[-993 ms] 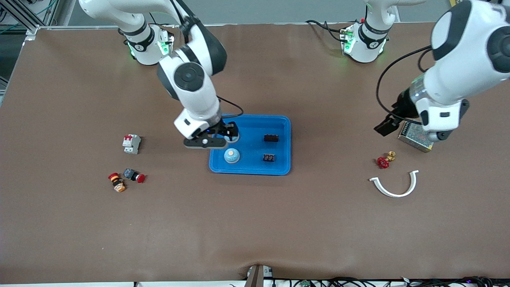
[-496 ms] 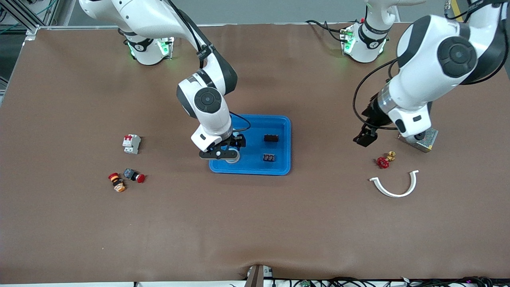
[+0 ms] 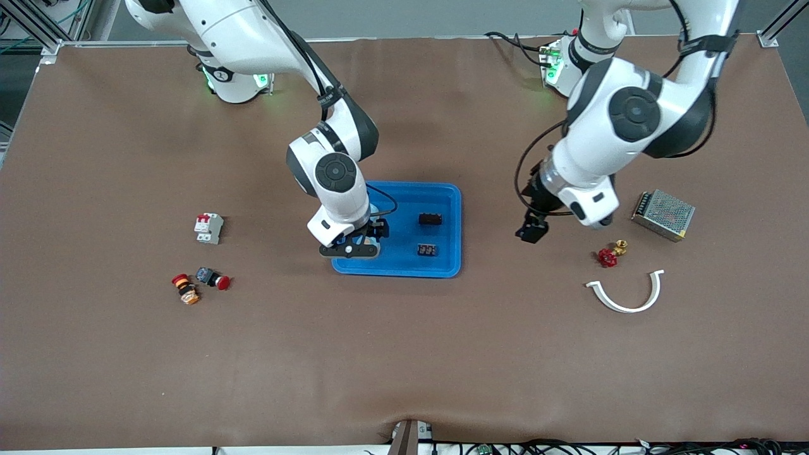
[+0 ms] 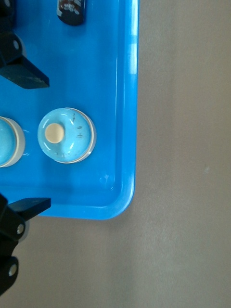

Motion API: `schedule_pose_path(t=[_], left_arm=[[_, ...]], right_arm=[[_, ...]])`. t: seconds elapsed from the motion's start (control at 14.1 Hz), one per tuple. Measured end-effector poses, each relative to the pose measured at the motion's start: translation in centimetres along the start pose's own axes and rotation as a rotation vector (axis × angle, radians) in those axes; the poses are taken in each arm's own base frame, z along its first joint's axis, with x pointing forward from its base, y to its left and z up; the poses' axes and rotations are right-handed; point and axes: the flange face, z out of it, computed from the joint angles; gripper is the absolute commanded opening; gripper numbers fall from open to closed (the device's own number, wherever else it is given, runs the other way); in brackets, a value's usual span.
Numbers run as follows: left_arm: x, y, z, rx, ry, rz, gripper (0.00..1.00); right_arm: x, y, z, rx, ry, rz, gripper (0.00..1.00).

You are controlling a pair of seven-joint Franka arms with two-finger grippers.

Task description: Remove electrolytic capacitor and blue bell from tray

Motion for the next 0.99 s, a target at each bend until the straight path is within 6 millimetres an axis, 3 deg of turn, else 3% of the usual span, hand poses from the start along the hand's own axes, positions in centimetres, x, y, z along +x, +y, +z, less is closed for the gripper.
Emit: schedule_pose_path(t=[0.35,0.64,0.99], left_arm=[[-2.9,-1.0,3.8,0.053,-0.003,-0.031,1.0],[-4.6,-1.2,7.6,0.09,-0.013,-0.054,1.0],[-10.3,-4.1,12.1,0.1,0.013,-0.008,1.0]], right_arm=[[-0.8,-1.2,2.5,-0.003,0.0,-0.022,1.0],[-1.3,-1.6,3.1,-0.007,-0.006,-0.03,1.0],[-1.3,-1.7,4.9,-0.005,0.002,-0.032,1.0]])
